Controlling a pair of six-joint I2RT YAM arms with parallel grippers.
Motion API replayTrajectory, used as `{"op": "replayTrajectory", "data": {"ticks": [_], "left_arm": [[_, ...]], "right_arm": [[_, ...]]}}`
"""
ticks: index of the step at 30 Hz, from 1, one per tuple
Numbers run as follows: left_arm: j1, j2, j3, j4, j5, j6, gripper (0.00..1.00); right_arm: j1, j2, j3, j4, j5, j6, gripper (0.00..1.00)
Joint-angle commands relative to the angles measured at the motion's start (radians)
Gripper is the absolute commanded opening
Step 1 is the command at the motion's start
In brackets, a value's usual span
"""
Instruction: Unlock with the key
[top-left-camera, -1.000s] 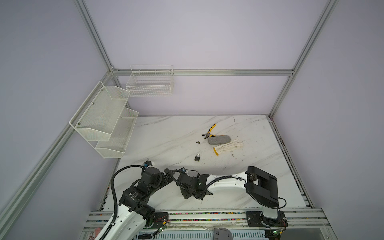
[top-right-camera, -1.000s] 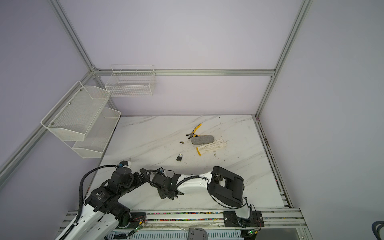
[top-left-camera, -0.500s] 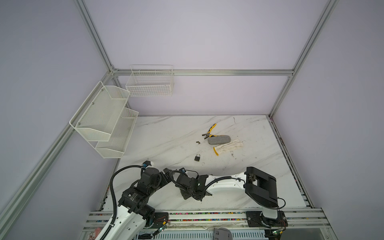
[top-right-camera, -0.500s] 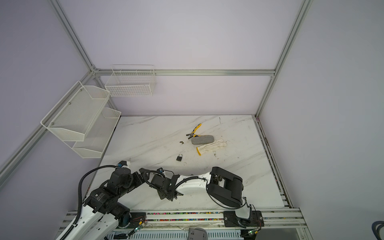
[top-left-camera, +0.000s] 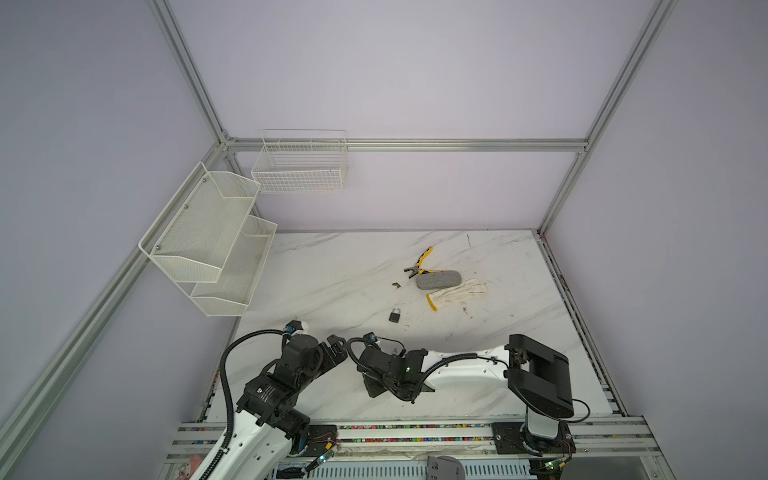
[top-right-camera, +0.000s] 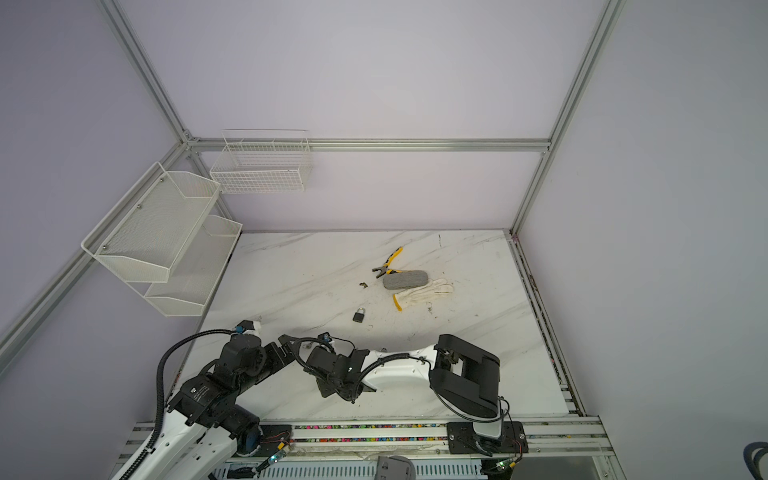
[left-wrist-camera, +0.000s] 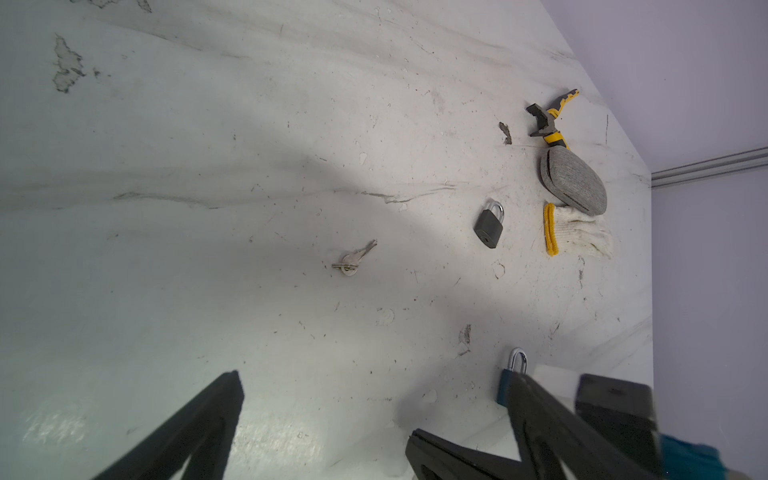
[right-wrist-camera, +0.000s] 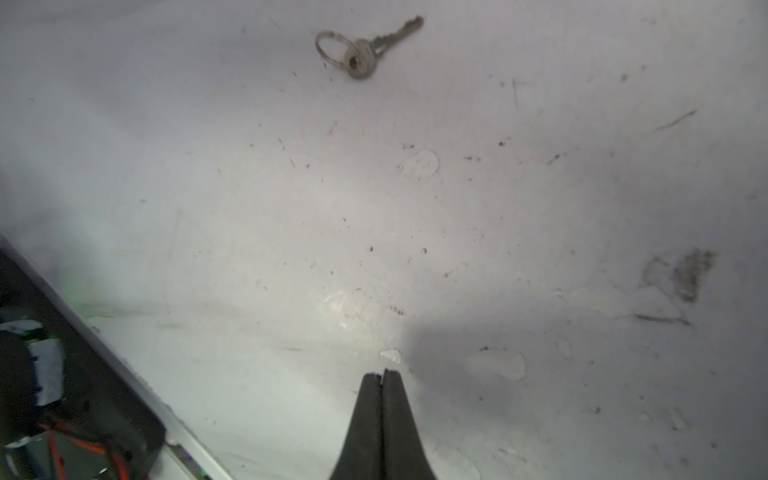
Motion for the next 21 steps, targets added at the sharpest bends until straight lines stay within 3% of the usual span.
{"op": "replayTrajectory", "data": {"ticks": [1,10,15,21], "left_arm": [[-0.005,0.01,0.058,0.06,0.007,0.001,1.0],[-0.005,0.078,0.112,0.203,0.023,0.116,1.0],[-0.005,0.114,0.145,0.358,0.074,0.229,1.0],[-0.005,0.147,0.148,0.601,0.219,0.334,0.97]], "right_arm": [[-0.034,-0.099,-0.04,0.071,0.037,0.014,0.0],[-0.19,-0.359,-0.175,0.248,0.025,-0.108,0.0],[-0.288,-0.477,-0.219,0.345,-0.079,-0.224,0.0],[-0.39,-0.547,-0.222,0.409,-0.249,-0.346,0.0]]}}
